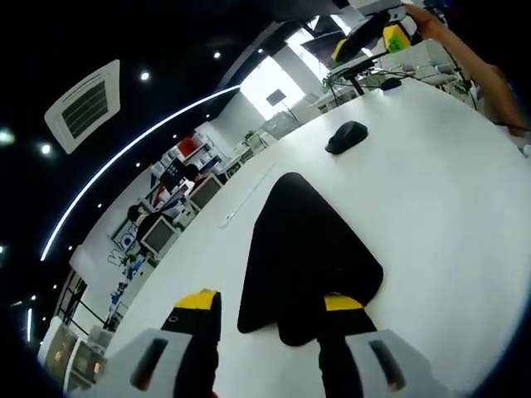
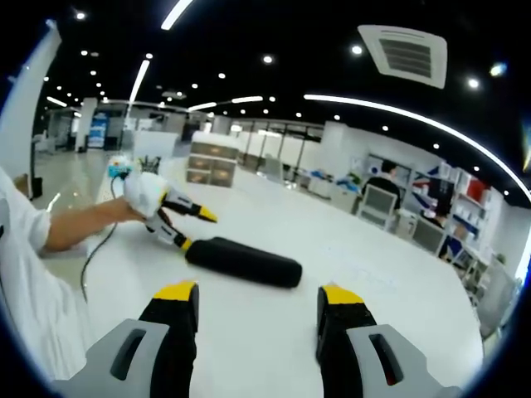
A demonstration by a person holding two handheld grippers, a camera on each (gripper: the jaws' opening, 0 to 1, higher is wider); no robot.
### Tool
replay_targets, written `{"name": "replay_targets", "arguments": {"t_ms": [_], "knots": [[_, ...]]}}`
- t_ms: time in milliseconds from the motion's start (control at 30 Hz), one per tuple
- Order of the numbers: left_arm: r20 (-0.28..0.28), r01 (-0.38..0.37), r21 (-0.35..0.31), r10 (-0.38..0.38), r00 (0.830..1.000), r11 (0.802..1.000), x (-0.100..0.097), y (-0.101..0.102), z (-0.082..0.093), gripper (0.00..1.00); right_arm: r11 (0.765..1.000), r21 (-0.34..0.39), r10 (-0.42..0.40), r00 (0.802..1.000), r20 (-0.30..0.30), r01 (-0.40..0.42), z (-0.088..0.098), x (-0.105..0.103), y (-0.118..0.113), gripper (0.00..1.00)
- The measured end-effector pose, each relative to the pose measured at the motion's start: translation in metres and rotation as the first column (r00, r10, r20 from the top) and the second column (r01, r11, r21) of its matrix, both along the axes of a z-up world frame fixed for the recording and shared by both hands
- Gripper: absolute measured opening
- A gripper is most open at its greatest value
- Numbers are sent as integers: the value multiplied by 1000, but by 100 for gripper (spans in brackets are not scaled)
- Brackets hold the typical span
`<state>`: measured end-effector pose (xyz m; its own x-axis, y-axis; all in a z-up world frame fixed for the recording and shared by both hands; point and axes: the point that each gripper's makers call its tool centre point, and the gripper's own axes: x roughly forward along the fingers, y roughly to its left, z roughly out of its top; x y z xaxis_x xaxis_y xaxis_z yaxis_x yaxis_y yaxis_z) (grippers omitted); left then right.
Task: Arrange the mouse and mouse pad neatly on the desk surface
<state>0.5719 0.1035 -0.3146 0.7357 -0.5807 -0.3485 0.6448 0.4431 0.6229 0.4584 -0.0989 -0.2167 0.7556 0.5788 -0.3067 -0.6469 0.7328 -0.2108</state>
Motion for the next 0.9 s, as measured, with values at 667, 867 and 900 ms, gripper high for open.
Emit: {"name": "replay_targets", "arguments": {"t_ms": [667, 867, 900], "knots": [[177, -8, 154, -19, 984, 988, 15, 1, -6, 27, 1000, 6, -1, 1000, 12, 1, 5, -3, -4, 55], [176, -8, 156, -20, 984, 988, 15, 1, -6, 26, 1000, 5, -2, 1000, 11, 2, 4, -4, -4, 55], [177, -8, 161, -21, 984, 987, 15, 1, -6, 25, 1000, 5, -2, 1000, 10, 2, 4, -4, -4, 55]]}}
